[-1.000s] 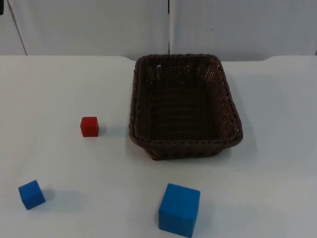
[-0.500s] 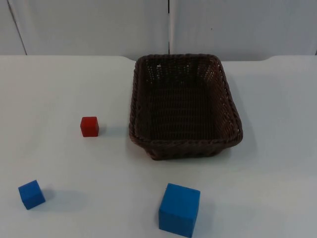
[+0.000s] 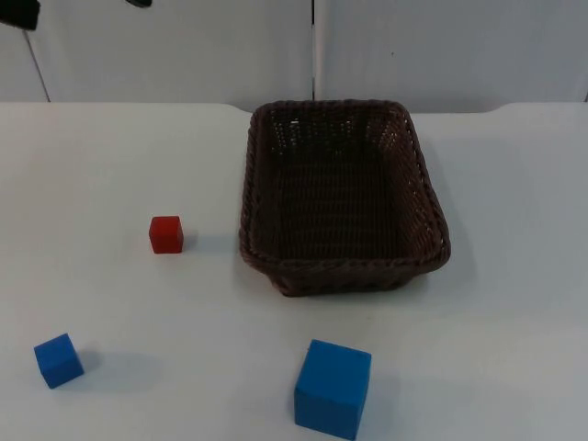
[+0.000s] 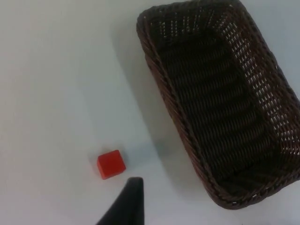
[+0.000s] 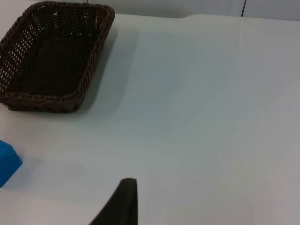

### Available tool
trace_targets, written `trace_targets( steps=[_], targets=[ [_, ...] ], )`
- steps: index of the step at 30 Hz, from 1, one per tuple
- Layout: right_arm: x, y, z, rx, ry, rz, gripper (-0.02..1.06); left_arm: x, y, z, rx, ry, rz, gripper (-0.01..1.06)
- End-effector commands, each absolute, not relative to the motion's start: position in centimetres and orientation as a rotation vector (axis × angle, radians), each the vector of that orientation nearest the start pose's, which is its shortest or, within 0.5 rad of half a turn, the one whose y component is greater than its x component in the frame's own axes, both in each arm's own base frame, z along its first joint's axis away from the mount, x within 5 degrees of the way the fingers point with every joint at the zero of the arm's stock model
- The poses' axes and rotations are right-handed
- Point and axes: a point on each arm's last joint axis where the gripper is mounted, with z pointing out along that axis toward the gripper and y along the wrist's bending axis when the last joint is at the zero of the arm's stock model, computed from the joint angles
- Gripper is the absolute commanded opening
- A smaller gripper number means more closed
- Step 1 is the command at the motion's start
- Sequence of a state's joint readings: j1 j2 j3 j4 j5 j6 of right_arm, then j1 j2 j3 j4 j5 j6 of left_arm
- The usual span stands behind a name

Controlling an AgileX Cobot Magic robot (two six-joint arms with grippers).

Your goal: Pick up the basket with the left hand and place the largest block into the basket with the right hand.

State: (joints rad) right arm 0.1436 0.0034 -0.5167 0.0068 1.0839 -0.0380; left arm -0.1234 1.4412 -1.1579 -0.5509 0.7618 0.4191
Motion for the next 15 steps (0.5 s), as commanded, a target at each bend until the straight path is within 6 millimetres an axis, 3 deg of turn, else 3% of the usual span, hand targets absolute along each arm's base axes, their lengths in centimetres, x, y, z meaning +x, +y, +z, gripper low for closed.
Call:
trace_targets(
  steps=[1,15],
  targets=[
    [-0.7,-0.1,28.0,-0.174,2.040,0.070,1.05,30.8,-7.6,31.1,0.325,2.413,-0.505,1.05],
    [-0.7,-0.1,28.0,-0.174,2.040,0.070,1.05,34.4,-9.5,26.9,0.323,2.504,-0.530,1.05]
  ],
)
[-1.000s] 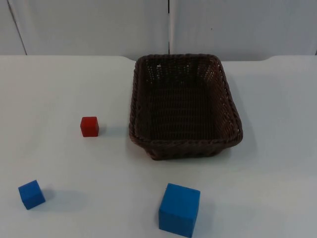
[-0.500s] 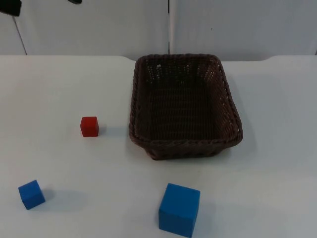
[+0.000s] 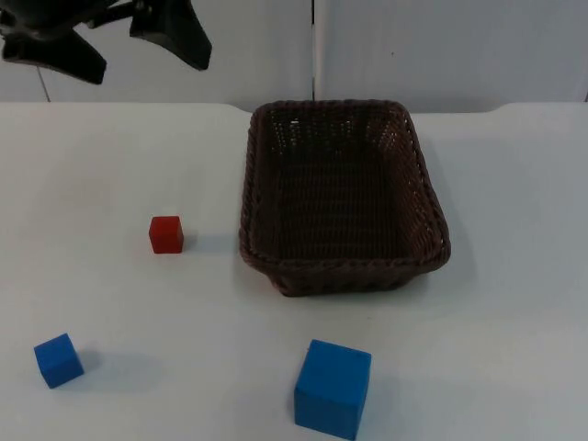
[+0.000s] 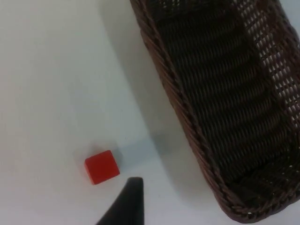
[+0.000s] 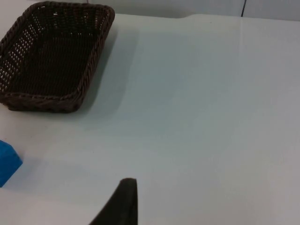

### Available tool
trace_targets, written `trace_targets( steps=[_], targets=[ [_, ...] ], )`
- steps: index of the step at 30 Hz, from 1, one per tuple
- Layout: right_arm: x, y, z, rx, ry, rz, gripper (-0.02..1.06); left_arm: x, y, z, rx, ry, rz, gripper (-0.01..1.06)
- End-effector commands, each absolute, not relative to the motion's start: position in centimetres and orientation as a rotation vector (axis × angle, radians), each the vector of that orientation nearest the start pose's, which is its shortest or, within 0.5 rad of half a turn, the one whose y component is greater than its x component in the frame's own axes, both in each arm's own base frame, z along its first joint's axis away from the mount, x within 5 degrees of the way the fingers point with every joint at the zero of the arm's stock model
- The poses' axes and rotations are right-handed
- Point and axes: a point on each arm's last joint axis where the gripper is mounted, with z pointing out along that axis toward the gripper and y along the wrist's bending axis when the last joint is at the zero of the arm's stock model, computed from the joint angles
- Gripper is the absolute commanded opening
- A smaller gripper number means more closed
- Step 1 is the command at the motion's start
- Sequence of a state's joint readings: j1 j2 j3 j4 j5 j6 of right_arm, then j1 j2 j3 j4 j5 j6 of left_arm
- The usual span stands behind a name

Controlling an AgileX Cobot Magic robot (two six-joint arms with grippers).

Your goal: Pick up the basket with the left hand and place the largest block into the basket with the right hand.

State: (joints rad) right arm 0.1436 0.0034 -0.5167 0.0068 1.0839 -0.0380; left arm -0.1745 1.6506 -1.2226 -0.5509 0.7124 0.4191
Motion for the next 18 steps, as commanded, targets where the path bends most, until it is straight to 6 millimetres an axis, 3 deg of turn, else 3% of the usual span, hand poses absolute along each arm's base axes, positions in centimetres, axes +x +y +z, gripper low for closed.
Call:
trace_targets(
  steps=[1,9,18],
  targets=[
    [-0.7,-0.1,28.0,-0.174,2.040,0.070,1.05,34.7,-9.5,26.6,0.320,2.509,-0.533,1.05],
    [-0.7,-0.1,28.0,-0.174,2.040,0.070,1.05,36.9,-12.0,24.1,0.369,2.559,-0.565,1.05],
    [-0.7,-0.1,28.0,-0.174,2.040,0.070,1.05,41.6,-14.2,20.9,0.329,2.663,-0.640,1.05]
  ],
)
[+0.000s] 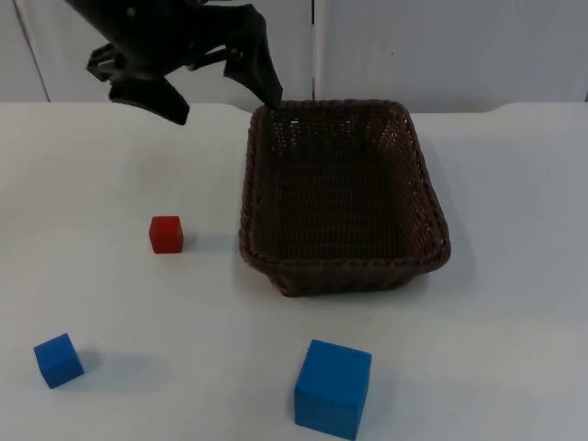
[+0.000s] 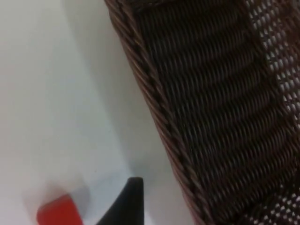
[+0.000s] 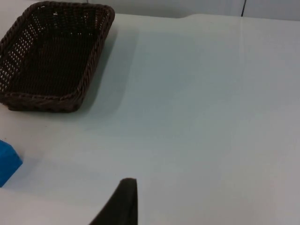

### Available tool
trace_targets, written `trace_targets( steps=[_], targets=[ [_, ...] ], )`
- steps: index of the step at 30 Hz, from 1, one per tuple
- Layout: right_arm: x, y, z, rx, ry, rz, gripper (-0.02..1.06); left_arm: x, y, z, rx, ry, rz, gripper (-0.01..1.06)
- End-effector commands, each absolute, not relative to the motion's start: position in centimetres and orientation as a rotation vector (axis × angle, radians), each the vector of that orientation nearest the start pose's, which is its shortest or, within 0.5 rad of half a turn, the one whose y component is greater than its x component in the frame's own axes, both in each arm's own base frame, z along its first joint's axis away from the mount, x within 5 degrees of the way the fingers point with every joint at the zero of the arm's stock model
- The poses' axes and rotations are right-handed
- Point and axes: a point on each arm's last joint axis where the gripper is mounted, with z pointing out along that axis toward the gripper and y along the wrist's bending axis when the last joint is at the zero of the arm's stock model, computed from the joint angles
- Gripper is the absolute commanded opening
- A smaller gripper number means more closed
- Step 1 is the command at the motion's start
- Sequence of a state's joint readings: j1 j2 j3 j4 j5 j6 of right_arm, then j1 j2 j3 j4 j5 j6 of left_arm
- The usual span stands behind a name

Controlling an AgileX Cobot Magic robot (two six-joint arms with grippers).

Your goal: Pick up the basket with the left hand and place the largest block into the basket with the right hand.

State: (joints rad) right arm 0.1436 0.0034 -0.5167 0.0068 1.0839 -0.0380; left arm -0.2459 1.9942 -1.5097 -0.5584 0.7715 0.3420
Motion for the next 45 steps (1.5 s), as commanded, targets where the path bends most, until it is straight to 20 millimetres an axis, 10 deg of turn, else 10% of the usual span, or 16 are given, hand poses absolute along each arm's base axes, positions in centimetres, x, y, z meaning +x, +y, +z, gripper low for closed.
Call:
trace_targets(
  steps=[1,20,32,45],
  targets=[
    [-0.7,-0.1,28.0,-0.174,2.040,0.070,1.05,41.6,-14.2,20.9,0.329,2.663,-0.640,1.05],
    [-0.7,-0.1,28.0,-0.174,2.040,0.070,1.05,46.4,-18.7,11.6,0.310,2.890,-0.669,1.05],
    [-0.7,-0.1,28.0,-0.174,2.040,0.070,1.05,46.4,-18.8,9.6,0.289,2.925,-0.673,1.01],
    [-0.7,-0.1,28.0,-0.174,2.040,0.070,1.05,46.3,-18.8,9.6,0.259,2.947,-0.676,0.29]
  ],
)
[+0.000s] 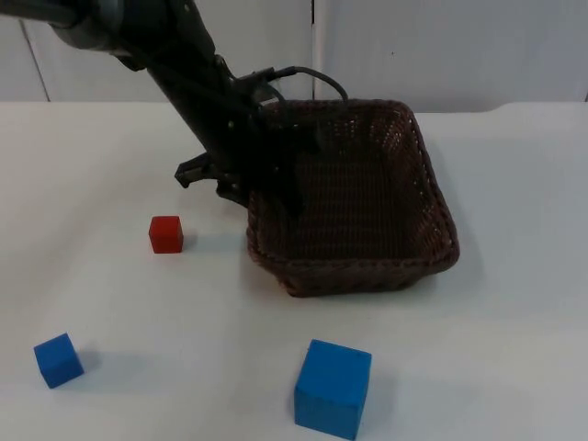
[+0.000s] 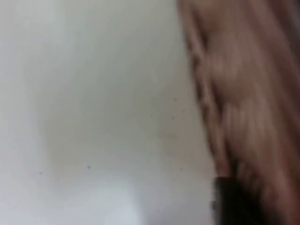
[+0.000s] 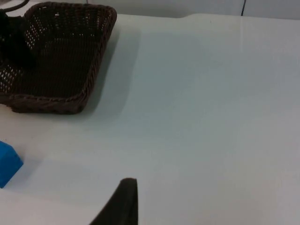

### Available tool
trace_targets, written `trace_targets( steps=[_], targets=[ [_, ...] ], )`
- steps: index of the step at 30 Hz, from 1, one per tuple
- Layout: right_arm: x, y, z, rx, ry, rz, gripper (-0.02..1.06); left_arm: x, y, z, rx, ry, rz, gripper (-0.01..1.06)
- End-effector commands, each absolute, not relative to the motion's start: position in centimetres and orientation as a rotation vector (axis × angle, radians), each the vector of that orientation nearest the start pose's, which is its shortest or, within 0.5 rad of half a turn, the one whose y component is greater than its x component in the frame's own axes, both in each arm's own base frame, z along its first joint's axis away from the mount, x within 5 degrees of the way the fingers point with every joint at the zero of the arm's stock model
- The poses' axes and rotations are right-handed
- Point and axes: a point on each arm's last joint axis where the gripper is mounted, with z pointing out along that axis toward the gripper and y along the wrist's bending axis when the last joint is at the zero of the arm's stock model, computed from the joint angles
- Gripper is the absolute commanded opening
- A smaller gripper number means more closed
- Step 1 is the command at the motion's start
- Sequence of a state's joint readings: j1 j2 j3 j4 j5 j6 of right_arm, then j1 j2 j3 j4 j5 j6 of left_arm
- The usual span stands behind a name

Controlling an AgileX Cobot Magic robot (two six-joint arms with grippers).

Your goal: Pick up the basket with the left hand and place the largest block into the basket with the right hand.

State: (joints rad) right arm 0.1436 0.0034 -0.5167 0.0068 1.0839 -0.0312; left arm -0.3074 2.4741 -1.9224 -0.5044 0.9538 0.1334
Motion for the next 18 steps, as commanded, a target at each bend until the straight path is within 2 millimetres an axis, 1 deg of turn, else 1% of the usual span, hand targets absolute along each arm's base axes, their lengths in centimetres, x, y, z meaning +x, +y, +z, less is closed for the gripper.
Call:
trace_targets(
  steps=[1,3,4,6,8,9,11,14,15,18],
  targets=[
    [-0.7,-0.1,28.0,-0.174,2.040,0.070,1.05,46.3,-18.8,9.6,0.255,2.943,-0.678,0.19],
    [-0.7,-0.1,28.0,-0.174,2.040,0.070,1.05,46.4,-18.8,9.8,0.252,2.935,-0.679,0.02],
    [-0.7,-0.1,28.0,-0.176,2.040,0.062,1.05,46.4,-18.8,9.9,0.256,2.931,-0.673,0.00],
    [-0.7,-0.1,28.0,-0.176,2.040,0.062,1.05,46.4,-18.7,10.2,0.262,2.925,-0.664,0.00],
    [-0.7,-0.1,28.0,-0.176,2.040,0.062,1.05,46.5,-18.5,11.1,0.253,2.907,-0.669,0.00],
    [-0.7,-0.1,28.0,-0.176,2.040,0.062,1.05,46.5,-18.5,11.1,0.253,2.907,-0.669,0.00],
    [-0.7,-0.1,28.0,-0.178,2.040,0.061,1.05,46.5,-18.4,12.2,0.231,2.894,-0.705,0.00],
    [-0.7,-0.1,28.0,-0.178,2.040,0.061,1.05,46.3,-18.2,14.8,0.235,2.861,-0.735,0.00],
    [-0.7,-0.1,28.0,-0.178,2.040,0.061,1.05,46.3,-18.2,14.8,0.235,2.861,-0.735,0.00],
    [-0.7,-0.1,28.0,-0.178,2.040,0.061,1.05,45.9,-17.8,18.2,0.261,2.821,-0.742,0.00]
  ],
)
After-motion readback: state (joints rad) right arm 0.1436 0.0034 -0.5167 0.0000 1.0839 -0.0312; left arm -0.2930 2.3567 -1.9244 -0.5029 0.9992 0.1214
